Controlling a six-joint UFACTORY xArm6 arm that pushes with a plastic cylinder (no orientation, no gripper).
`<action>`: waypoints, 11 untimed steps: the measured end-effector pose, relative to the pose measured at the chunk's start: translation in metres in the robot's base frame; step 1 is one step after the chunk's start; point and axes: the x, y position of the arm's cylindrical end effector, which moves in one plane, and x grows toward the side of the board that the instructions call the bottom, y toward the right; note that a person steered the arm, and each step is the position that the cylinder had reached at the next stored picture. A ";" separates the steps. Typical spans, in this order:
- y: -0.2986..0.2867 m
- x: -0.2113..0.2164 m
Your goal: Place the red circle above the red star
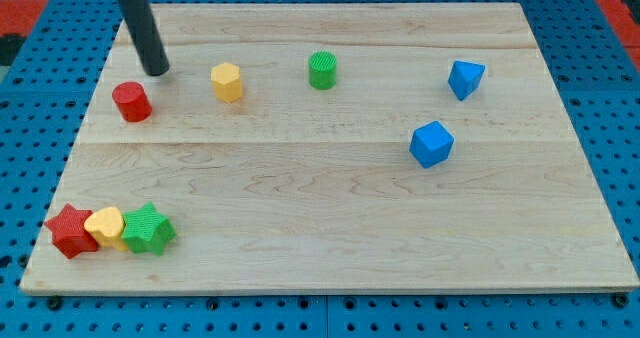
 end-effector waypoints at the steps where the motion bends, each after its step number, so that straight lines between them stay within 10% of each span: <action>1: -0.003 0.067; 11: -0.014 0.141</action>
